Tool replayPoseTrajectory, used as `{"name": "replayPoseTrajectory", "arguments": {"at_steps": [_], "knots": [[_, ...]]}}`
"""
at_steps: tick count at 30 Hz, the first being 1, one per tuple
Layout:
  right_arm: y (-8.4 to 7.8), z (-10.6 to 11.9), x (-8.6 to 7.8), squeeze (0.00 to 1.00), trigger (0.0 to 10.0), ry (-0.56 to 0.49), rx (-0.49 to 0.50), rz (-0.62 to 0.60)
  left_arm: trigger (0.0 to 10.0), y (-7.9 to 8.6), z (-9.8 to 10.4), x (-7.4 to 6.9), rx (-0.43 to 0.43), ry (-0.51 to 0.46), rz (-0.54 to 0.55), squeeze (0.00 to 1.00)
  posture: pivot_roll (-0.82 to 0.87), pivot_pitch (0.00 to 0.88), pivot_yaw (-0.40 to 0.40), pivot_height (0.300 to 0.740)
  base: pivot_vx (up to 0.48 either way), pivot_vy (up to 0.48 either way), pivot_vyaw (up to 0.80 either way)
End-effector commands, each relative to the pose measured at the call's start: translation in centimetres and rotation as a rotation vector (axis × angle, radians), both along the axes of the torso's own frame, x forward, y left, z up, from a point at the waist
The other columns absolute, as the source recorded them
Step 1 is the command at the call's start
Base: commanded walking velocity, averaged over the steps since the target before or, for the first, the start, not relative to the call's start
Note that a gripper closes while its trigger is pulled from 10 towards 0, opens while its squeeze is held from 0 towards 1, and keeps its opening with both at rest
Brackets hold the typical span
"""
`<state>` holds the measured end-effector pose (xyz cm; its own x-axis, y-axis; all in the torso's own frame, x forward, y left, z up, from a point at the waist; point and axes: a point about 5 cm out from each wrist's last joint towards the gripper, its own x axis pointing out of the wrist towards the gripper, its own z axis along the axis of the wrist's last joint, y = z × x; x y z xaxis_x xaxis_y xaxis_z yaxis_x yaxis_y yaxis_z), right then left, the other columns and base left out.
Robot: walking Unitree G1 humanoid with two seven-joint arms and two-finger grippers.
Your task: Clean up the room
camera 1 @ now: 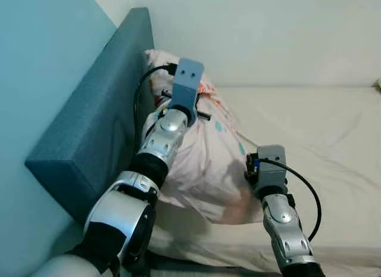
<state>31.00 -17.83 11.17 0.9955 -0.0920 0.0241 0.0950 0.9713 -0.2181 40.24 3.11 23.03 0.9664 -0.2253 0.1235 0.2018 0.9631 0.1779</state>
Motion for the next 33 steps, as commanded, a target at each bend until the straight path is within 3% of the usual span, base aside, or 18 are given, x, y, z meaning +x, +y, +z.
{"name": "replayPoseTrajectory", "arguments": {"at_steps": [1,4,5,6,11,16,20,23,29,33], "knots": [[0.4,-0.7,-0.5,0.0,10.0,0.035,0.003,0.011,10.0,-0.1,-3.6,-0.6,0.074,0.083,0.039,0.0,-0.04,0.166,0.051,0.736,0.0,0.0,0.0],[0.5,-0.6,-0.6,0.0,10.0,0.036,0.003,0.014,10.0,-0.7,-7.2,-1.9,0.122,0.182,0.044,0.0,-0.06,0.19,0.056,0.736,0.0,0.0,0.0],[0.6,-0.5,-0.6,0.0,10.0,0.036,0.002,0.015,10.0,-0.9,-8.5,-2.4,0.115,0.219,0.043,0.0,-0.07,0.194,0.056,0.736,0.0,0.0,0.0],[0.7,-0.4,-0.7,0.0,10.0,0.036,0.0,0.016,10.0,-1.0,-10.8,-3.5,0.046,0.279,0.075,0.0,-0.08,0.203,0.057,0.736,0.0,0.0,0.0],[0.8,-0.1,-0.8,0.0,10.0,0.032,-0.003,0.01,10.0,-1.1,-11.9,-4.3,0.003,0.272,0.117,0.0,-0.11,0.223,0.067,0.736,0.0,0.0,0.0],[0.8,0.1,-0.9,0.0,10.0,0.03,-0.004,0.006,10.0,-1.4,-12.1,-4.5,0.01,0.259,0.11,0.0,-0.13,0.226,0.078,0.736,0.0,0.0,0.0],[0.8,0.4,-1.0,0.0,10.0,0.028,0.0,-0.007,10.0,-2.5,-11.7,-4.6,0.125,0.219,-0.066,0.0,-0.13,0.24,0.085,0.736,0.0,0.0,0.0],[0.9,0.3,-1.2,0.0,10.0,0.032,0.005,-0.015,10.0,-3.1,-10.9,-4.4,0.202,0.167,-0.119,0.0,-0.13,0.239,0.086,0.736,0.0,0.0,0.0],[1.2,0.4,-1.2,0.0,10.0,0.029,0.009,-0.019,10.0,-3.0,-10.0,-3.9,0.168,0.154,-0.095,0.0,-0.13,0.249,0.087,0.736,0.0,0.0,0.0],[1.3,0.7,-1.2,0.0,10.0,0.024,0.011,-0.028,10.0,-3.3,-8.8,-3.6,0.199,0.104,-0.123,0.0,-0.14,0.248,0.094,0.736,0.0,0.0,0.0]]}}
